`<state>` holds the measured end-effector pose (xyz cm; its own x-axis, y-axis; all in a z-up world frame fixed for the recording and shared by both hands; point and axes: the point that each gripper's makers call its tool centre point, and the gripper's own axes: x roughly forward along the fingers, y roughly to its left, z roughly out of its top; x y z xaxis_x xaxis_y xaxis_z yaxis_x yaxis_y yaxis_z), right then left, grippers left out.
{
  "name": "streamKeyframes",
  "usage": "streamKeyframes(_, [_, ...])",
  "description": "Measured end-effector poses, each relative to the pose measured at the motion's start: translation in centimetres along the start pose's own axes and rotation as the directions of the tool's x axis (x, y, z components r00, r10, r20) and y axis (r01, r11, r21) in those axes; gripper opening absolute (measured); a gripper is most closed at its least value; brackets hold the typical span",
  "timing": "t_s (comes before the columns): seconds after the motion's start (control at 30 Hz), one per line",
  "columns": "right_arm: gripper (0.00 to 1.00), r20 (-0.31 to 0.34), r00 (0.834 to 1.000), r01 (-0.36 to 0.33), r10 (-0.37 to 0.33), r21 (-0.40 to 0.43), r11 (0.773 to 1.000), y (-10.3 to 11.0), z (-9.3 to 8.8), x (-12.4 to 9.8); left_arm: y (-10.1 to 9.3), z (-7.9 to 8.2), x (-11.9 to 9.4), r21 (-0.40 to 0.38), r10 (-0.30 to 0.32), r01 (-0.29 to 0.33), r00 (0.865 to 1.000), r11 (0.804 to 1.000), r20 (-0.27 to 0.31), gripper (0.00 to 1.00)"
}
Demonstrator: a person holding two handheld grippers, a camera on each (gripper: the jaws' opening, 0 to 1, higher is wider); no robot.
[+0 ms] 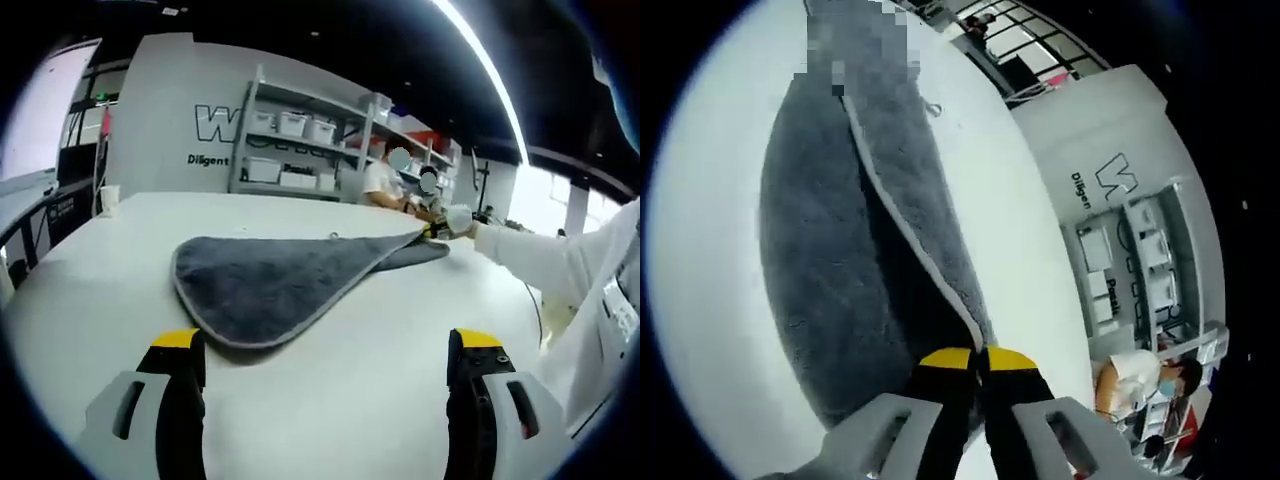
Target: Open the folded towel by lifting each exposed corner and separating the folded layers until the towel lies flat within the target outline without major curled edges
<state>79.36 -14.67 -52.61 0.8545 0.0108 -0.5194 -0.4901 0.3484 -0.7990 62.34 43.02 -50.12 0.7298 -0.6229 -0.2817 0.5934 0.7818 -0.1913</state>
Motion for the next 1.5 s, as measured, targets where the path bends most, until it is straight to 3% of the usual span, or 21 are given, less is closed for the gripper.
streamKeyframes(0.13, [0.00, 0.030, 1.000, 0.001, -0.001, -0.011, 1.000, 1.5, 0.4, -2.5, -0.2, 0.2, 0.0, 0.003, -0.003, 0.003, 1.000, 1.000, 0.005, 0.99])
streamKeyframes(0.57, [0.00, 0.092, 0.996, 0.010, -0.021, 0.116, 0.993, 7.3, 0.6, -8.9, -1.6, 0.6, 0.0, 0.018, -0.025, 0.025, 1.000, 1.000, 0.011, 0.99])
streamKeyframes(0.63, [0.00, 0.094, 0.995, 0.010, -0.025, 0.162, 0.987, 7.7, 0.5, -9.5, -1.7, 0.7, -0.1, 0.019, -0.026, 0.025, 1.000, 0.999, 0.012, 0.99])
streamKeyframes(0.93, [0.00, 0.083, 0.997, -0.017, -0.002, 0.229, 0.973, 10.2, 0.5, -12.2, -1.8, 1.1, -0.5, 0.021, -0.021, 0.021, 0.999, 1.000, 0.026, 0.99])
streamKeyframes(1.5, [0.00, 0.047, 0.998, -0.047, 0.036, 0.254, 0.966, 13.4, -0.4, -16.2, -1.6, 1.3, -0.7, 0.017, -0.018, 0.018, 0.999, 1.000, 0.034, 0.99])
